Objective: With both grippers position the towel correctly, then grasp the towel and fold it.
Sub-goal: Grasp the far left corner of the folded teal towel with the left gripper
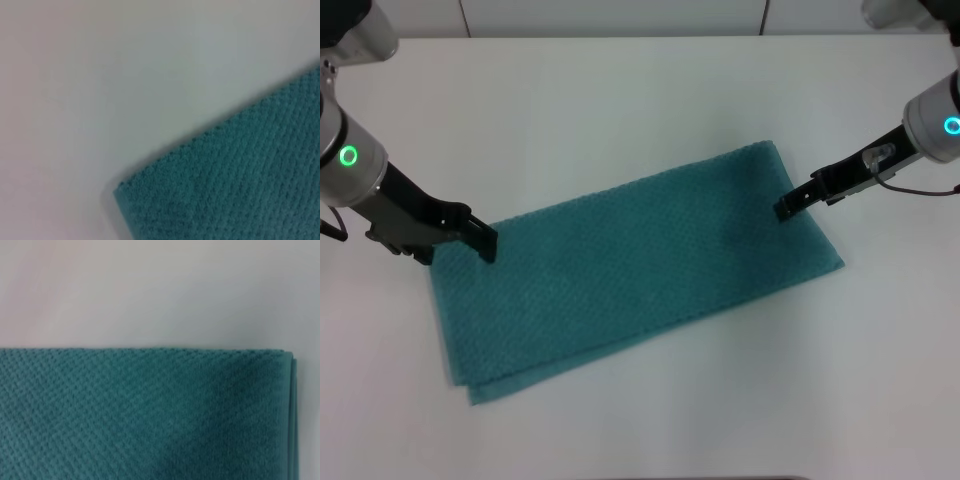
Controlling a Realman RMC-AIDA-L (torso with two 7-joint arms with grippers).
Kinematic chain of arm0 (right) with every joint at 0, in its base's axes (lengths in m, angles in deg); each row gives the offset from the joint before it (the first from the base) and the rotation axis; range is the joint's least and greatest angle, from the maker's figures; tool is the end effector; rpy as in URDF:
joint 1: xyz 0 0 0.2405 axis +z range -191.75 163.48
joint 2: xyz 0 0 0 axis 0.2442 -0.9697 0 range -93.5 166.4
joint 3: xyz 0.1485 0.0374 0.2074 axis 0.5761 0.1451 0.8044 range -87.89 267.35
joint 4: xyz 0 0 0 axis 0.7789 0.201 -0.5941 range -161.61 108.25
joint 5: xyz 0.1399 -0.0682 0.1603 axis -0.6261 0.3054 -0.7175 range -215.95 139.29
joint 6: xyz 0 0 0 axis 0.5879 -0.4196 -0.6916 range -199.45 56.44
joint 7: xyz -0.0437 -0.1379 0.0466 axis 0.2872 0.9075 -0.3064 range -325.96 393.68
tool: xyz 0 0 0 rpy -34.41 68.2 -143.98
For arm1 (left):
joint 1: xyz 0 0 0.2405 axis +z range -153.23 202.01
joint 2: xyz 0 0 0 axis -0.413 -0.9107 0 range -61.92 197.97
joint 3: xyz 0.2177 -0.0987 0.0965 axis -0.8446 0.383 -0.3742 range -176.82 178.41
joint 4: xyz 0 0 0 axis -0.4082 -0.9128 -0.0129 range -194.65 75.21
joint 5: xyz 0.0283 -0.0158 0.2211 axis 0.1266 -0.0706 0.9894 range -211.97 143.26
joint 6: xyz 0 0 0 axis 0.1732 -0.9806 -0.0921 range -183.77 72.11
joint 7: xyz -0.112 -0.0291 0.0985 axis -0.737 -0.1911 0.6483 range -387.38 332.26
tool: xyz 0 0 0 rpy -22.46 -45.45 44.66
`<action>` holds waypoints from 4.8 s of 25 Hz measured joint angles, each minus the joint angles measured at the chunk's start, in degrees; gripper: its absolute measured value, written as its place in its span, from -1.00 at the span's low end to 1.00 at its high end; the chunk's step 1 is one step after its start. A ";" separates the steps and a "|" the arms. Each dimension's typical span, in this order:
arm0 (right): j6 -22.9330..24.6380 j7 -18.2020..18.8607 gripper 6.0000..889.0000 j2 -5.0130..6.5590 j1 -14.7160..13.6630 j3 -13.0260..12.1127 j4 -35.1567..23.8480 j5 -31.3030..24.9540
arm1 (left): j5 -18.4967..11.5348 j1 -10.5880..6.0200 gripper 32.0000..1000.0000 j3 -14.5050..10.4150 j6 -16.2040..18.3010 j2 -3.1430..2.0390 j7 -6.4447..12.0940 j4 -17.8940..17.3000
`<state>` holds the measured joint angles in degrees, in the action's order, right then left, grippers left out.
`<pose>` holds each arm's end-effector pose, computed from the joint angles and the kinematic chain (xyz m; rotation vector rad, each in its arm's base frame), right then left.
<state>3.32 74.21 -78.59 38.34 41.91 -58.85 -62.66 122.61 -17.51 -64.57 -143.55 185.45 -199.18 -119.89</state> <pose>0.2496 0.4244 -0.0171 -2.4205 1.4321 -0.3205 -0.2305 0.3985 0.0133 -2.0539 -1.6687 0.4209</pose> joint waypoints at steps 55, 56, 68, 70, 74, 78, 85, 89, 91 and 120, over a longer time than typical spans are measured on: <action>-0.12 0.11 0.82 0.35 -0.10 0.01 0.00 -0.10 | 3.10 -2.89 0.68 -2.41 15.20 -0.83 17.28 13.62; -0.12 0.14 0.81 0.35 -0.10 0.01 0.00 -0.09 | 3.10 -2.87 0.68 -2.41 15.52 -0.82 17.28 13.80; -0.12 0.20 0.79 0.35 -0.10 0.01 0.00 -0.02 | 3.06 -3.01 0.68 -1.88 19.25 -1.58 17.20 17.58; -0.12 0.24 0.78 0.35 -0.10 0.01 0.00 0.00 | 3.07 -3.02 0.68 -1.90 19.47 -1.58 17.20 17.85; -0.12 0.27 0.77 0.35 -0.10 0.01 0.00 -0.09 | 3.08 -3.20 0.68 -2.15 20.97 -1.59 17.26 19.46; -0.12 0.30 0.76 0.35 -0.10 0.01 0.00 -0.10 | 3.08 -3.30 0.68 -2.40 22.05 -1.50 17.28 20.03; -0.12 0.34 0.75 0.35 -0.09 0.01 0.00 -0.10 | 3.08 -3.33 0.68 -2.47 23.08 -1.38 17.28 20.80; -0.12 0.35 0.74 0.32 0.04 0.01 0.00 -0.10 | 3.16 -3.43 0.68 -2.55 23.64 -1.44 17.28 21.62; -0.12 0.35 0.73 0.31 0.01 0.01 0.00 -0.10 | 3.38 -3.42 0.68 -2.56 23.65 -1.44 17.28 21.66; -0.65 0.22 0.66 0.35 -0.10 0.01 0.00 0.25 | 3.78 -3.96 -0.27 -2.48 22.25 -0.97 16.67 21.30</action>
<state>2.67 74.42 -78.24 38.25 41.92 -58.85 -62.41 126.40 -21.46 -67.05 -121.30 184.48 -182.51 -98.60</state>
